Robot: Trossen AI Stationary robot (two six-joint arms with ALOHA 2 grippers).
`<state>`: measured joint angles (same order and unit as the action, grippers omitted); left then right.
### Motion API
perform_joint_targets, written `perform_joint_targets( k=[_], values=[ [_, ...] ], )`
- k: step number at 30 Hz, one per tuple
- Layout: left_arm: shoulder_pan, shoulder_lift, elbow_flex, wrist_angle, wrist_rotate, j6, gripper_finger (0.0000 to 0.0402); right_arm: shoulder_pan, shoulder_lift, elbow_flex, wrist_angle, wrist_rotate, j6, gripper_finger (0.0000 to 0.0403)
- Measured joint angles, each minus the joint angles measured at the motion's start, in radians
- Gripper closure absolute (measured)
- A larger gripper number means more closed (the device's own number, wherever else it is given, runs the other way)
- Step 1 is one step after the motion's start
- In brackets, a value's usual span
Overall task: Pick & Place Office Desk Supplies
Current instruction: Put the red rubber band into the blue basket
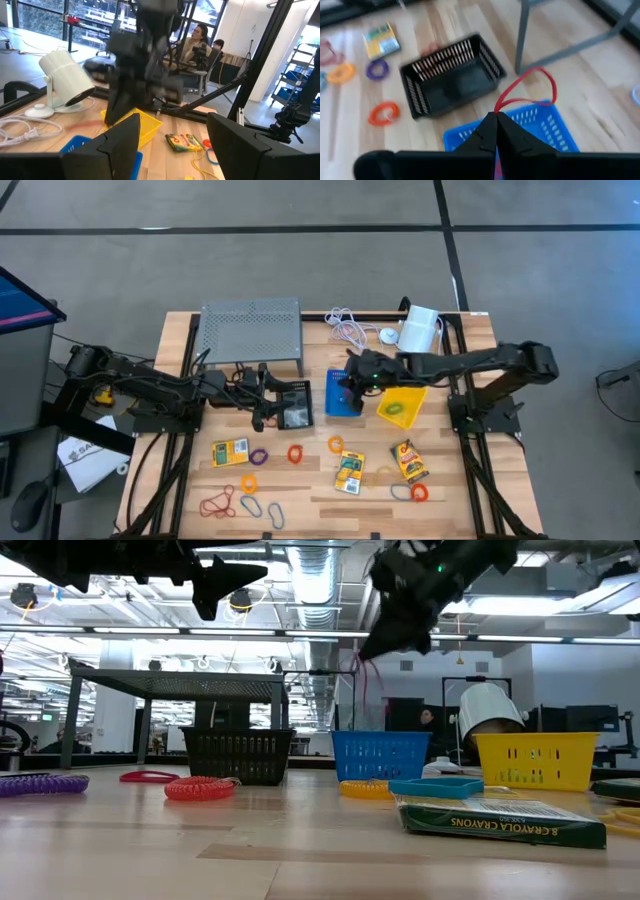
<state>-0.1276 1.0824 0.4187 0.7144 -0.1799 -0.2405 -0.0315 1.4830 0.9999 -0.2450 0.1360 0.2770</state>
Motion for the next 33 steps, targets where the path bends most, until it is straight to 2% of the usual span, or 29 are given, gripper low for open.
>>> perform_joint_targets(
  k=[12, 28, 33],
  values=[
    [0.0, 0.0, 0.0, -0.017, -0.001, 0.0, 0.0175, -0.01, 0.159, 0.001, -0.027, -0.009, 0.003, 0.0403],
    [0.0, 0.0, 0.0, -0.03, -0.004, 0.002, 0.0175, -0.031, 0.153, 0.001, -0.118, -0.004, 0.011, 0.0403],
    [0.0, 0.0, 0.0, -0.021, -0.004, 0.046, 0.0175, -0.029, 0.153, 0.001, -0.115, -0.005, 0.012, 0.0403]
  ],
)
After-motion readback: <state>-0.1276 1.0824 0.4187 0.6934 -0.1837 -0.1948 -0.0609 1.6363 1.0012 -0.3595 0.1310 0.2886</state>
